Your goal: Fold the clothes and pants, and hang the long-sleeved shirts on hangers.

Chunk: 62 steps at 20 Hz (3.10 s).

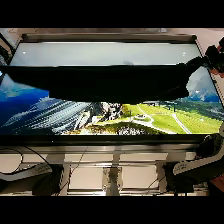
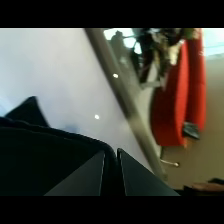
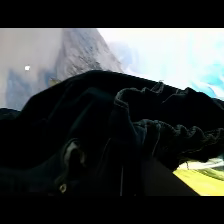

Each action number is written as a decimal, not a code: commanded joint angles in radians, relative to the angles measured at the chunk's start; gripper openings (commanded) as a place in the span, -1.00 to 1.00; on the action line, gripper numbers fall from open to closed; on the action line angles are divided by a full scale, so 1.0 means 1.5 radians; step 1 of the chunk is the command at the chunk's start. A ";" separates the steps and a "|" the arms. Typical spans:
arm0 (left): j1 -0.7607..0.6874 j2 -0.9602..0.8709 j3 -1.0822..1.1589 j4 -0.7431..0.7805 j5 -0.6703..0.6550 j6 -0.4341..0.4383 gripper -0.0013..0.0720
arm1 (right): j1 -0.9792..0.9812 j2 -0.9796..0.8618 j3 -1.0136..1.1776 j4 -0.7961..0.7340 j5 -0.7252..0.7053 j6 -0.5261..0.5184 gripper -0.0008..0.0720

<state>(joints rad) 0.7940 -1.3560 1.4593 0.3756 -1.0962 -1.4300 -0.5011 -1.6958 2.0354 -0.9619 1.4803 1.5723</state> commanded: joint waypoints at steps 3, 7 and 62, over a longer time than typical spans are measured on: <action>-0.059 -0.034 0.025 0.024 0.012 0.079 -0.88 | -0.024 -0.008 0.009 0.036 0.021 -0.048 -0.91; -0.029 -0.023 0.024 0.280 -0.078 -0.009 -0.88 | -0.055 -0.001 0.004 -0.140 0.155 -0.064 -0.91; -0.390 -0.191 0.091 0.661 0.087 -0.109 0.63 | -0.148 0.234 -0.491 -0.504 0.059 -0.122 0.68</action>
<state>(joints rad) 0.3000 -1.4910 1.4502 1.3846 -0.9909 -1.5166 -0.7235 -1.2884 1.2934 -1.6886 1.5326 1.3651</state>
